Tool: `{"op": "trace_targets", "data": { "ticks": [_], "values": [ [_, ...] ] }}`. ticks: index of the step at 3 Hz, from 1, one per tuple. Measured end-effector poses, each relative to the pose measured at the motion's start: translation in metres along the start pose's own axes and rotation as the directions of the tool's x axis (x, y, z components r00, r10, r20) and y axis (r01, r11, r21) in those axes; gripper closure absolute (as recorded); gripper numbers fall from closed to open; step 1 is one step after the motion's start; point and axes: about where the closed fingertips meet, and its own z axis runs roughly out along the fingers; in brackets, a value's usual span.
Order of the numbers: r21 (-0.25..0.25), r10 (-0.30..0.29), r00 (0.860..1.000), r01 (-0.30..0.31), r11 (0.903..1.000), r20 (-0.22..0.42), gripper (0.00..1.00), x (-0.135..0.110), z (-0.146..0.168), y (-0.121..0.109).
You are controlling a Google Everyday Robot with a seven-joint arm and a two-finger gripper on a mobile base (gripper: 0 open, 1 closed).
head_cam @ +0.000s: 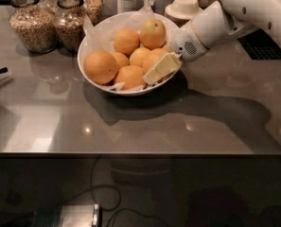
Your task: Pick orange from white bowl
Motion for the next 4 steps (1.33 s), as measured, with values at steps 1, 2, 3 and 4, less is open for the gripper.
{"op": "trace_targets", "data": {
  "ticks": [1, 2, 3, 4],
  "values": [
    [0.004, -0.001, 1.000, 0.001, 1.0000, -0.008, 0.49, 0.000, -0.001, 0.000],
    [0.049, -0.014, 1.000, 0.015, 0.9987, -0.017, 0.72, 0.005, -0.004, 0.001],
    [0.088, -0.031, 0.999, 0.027, 0.9958, 0.040, 0.96, 0.006, -0.021, 0.003],
    [0.079, -0.041, 0.994, 0.034, 0.9963, 0.099, 1.00, 0.005, -0.030, 0.004]
  ]
}}
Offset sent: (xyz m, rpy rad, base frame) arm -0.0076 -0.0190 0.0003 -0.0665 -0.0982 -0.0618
